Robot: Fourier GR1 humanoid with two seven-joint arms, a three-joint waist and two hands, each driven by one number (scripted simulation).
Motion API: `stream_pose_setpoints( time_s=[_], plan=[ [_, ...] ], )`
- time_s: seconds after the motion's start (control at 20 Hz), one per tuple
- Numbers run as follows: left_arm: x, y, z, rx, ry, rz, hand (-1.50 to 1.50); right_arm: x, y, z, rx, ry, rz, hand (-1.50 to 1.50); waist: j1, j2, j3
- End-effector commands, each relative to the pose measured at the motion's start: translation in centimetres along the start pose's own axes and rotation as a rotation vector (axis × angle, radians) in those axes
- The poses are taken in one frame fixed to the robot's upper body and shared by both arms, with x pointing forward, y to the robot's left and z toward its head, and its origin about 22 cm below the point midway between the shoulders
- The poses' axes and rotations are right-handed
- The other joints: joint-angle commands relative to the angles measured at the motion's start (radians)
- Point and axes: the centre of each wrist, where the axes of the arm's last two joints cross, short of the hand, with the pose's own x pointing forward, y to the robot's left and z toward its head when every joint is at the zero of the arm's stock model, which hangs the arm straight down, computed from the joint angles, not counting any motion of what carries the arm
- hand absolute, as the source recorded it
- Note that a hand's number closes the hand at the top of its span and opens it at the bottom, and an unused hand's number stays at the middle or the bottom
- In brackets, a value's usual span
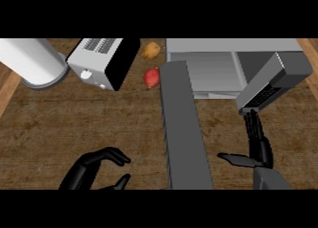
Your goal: Pick up the milk, place it into the microwave and close the microwave
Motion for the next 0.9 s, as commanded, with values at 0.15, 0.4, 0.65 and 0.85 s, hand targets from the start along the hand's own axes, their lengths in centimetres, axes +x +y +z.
stream_pose_setpoints(
  time_s=[0.15,0.4,0.65,0.85],
  plan=[
    [-2.5,-0.8,-0.1,-0.142,0.070,-0.134,1.50,0.6,-1.3,2.8,0.024,-0.115,-0.097,-1.50,-0.014,-0.003,-0.002],
    [-1.9,-3.8,-1.4,-0.298,0.111,-0.227,1.50,3.5,-5.8,2.8,0.055,-0.121,-0.076,-1.50,-0.019,-0.005,-0.002],
    [-4.2,-5.0,-2.9,-0.387,0.131,-0.179,1.50,6.8,-6.5,5.1,0.048,-0.147,-0.071,-1.50,-0.019,-0.001,-0.003],
    [-4.7,-9.9,-4.2,-0.432,0.115,-0.183,1.50,9.7,-6.4,7.0,0.068,-0.179,-0.081,-1.50,-0.021,-0.001,-0.003]
  ],
)
